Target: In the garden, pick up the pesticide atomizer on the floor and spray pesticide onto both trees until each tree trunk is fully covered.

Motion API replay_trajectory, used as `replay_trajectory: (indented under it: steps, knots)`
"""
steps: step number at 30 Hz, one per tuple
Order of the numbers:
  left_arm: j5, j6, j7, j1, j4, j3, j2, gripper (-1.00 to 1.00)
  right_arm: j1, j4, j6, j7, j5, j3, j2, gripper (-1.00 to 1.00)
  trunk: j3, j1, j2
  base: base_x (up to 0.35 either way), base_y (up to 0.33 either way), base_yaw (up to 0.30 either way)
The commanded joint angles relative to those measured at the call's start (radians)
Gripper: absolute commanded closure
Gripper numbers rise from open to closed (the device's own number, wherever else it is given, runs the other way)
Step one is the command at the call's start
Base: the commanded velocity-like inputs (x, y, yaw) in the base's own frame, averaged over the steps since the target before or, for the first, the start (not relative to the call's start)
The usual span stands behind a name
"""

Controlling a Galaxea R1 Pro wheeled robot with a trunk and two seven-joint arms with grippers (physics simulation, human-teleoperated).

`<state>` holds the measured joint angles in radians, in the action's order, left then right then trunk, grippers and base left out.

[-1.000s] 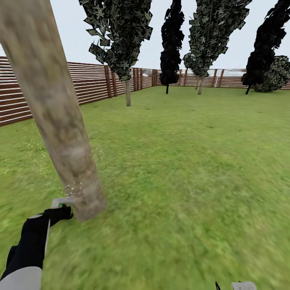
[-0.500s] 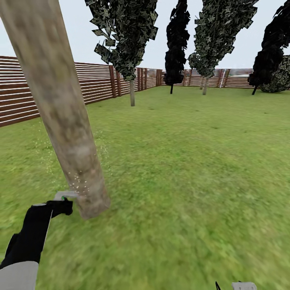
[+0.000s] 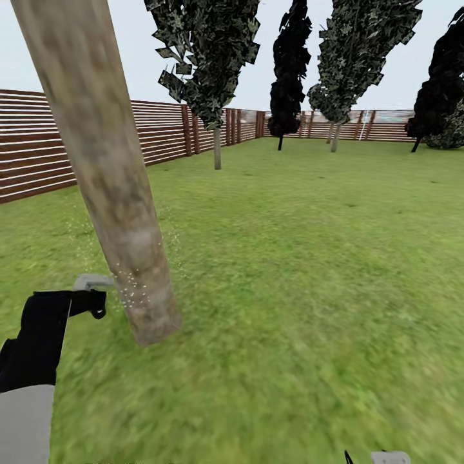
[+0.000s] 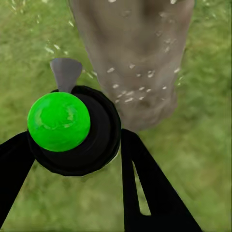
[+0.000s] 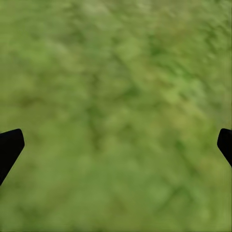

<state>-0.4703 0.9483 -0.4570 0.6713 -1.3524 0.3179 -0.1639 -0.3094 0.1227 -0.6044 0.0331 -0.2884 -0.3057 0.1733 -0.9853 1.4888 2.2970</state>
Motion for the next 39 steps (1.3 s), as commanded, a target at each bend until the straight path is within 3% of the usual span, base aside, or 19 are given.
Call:
replay_trajectory:
  steps: [1, 4, 5, 6, 8, 11, 14, 17, 21, 39]
  knots:
    - [0.010, 0.006, -0.002, 0.006, 0.000, 0.006, -0.027, 1.00, 0.000, 0.000, 0.000, 0.000, 0.000, 0.000, 0.000, -1.00, 0.000, 0.000, 0.000, 0.000, 0.000, 0.023]
    - [0.012, 0.008, -0.037, 0.006, -0.002, -0.015, -0.025, 1.00, 0.000, 0.000, 0.000, 0.000, 0.000, 0.000, 0.000, -1.00, 0.000, 0.000, 0.000, 0.000, 0.000, 0.005]
    - [0.012, 0.019, -0.046, 0.009, -0.003, -0.042, -0.012, 1.00, 0.000, 0.000, 0.000, 0.000, 0.000, 0.000, 0.000, -1.00, 0.000, 0.000, 0.000, 0.000, 0.000, 0.001]
    - [0.012, 0.045, -0.052, 0.016, -0.011, -0.081, 0.017, 1.00, 0.000, 0.000, 0.000, 0.000, 0.000, 0.000, 0.000, -1.00, 0.000, 0.000, 0.000, 0.000, 0.000, 0.000]
    - [0.012, 0.058, -0.055, 0.024, -0.027, -0.099, 0.047, 1.00, 0.001, 0.000, 0.000, 0.000, 0.000, 0.000, 0.000, -1.00, 0.000, 0.000, 0.000, 0.000, 0.000, 0.000]
    - [0.012, 0.063, -0.055, 0.034, -0.032, -0.110, 0.060, 1.00, 0.000, 0.000, 0.000, 0.001, 0.000, 0.000, 0.000, -1.00, 0.000, 0.000, 0.000, 0.000, 0.000, 0.000]
    - [0.008, 0.064, -0.056, 0.040, -0.053, -0.100, 0.042, 1.00, 0.000, 0.000, 0.000, 0.001, 0.000, 0.000, 0.000, -1.00, 0.000, 0.000, 0.000, 0.000, 0.000, 0.000]
    - [0.008, 0.064, -0.057, 0.046, -0.066, -0.035, -0.003, 1.00, 0.000, 0.000, 0.000, 0.001, -0.001, 0.000, 0.000, -1.00, 0.000, 0.000, 0.000, 0.000, 0.000, 0.000]
    - [0.004, 0.064, -0.055, 0.038, -0.067, -0.026, -0.006, 1.00, 0.001, 0.000, 0.000, 0.001, 0.000, 0.000, 0.000, -1.00, 0.000, 0.000, 0.000, 0.004, -0.020, 0.000]
    - [0.002, 0.064, -0.055, 0.045, -0.068, -0.020, -0.008, 1.00, 0.000, 0.000, 0.000, 0.001, 0.000, 0.000, 0.000, -1.00, 0.000, 0.000, 0.000, 0.018, -0.268, 0.000]
